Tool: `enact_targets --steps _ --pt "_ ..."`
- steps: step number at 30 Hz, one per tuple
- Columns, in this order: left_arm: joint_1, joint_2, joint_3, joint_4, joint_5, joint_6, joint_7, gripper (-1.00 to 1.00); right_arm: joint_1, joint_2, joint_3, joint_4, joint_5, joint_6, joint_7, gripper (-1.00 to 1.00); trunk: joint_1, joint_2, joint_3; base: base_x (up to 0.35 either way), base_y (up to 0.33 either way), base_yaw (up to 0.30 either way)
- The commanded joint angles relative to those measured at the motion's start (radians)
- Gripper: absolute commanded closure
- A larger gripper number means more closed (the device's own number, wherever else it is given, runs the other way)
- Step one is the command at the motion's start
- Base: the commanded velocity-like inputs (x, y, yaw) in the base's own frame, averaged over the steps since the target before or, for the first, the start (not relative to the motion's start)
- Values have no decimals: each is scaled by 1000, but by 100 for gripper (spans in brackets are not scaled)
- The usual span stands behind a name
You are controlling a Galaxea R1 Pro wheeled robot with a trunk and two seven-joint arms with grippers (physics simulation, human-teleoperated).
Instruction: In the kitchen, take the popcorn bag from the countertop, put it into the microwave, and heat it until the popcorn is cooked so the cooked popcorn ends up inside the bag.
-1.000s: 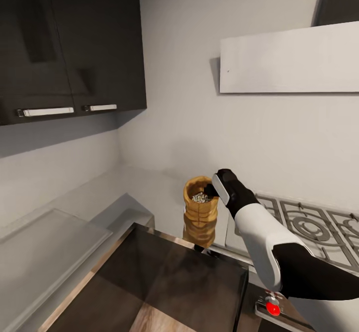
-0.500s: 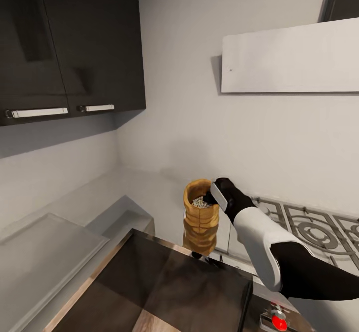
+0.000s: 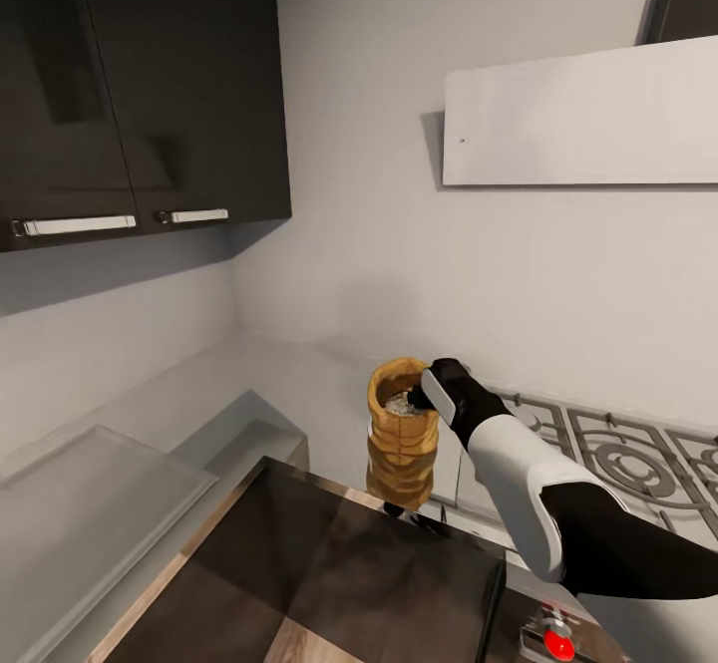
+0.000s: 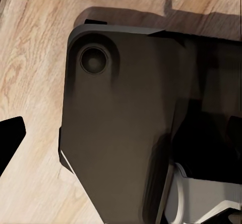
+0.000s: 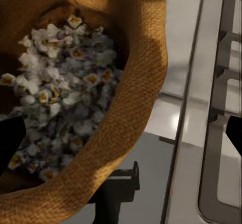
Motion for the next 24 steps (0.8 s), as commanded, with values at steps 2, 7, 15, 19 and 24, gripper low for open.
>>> enact_targets --steps 2,7,15,19,24 --pt "0 0 0 -4 9 -1 0 -100 0 0 2 -1 -9 2 -8 -100 0 -1 -1 0 0 0" --pt "0 0 0 -4 8 -1 0 -100 0 -2 4 -3 -9 2 -9 -100 0 -1 -1 0 0 0" --pt "0 0 0 -4 7 -1 0 -100 0 -3 5 -4 -9 2 -6 -100 0 -1 -1 0 0 0" --pt "0 0 -1 -4 6 -1 0 -100 0 -3 5 -4 -9 1 -6 -100 0 -1 -1 32 0 0" --pt "0 0 -1 -4 6 -1 0 -100 0 -3 7 -4 -9 2 -6 -100 0 -1 -1 106 0 0"
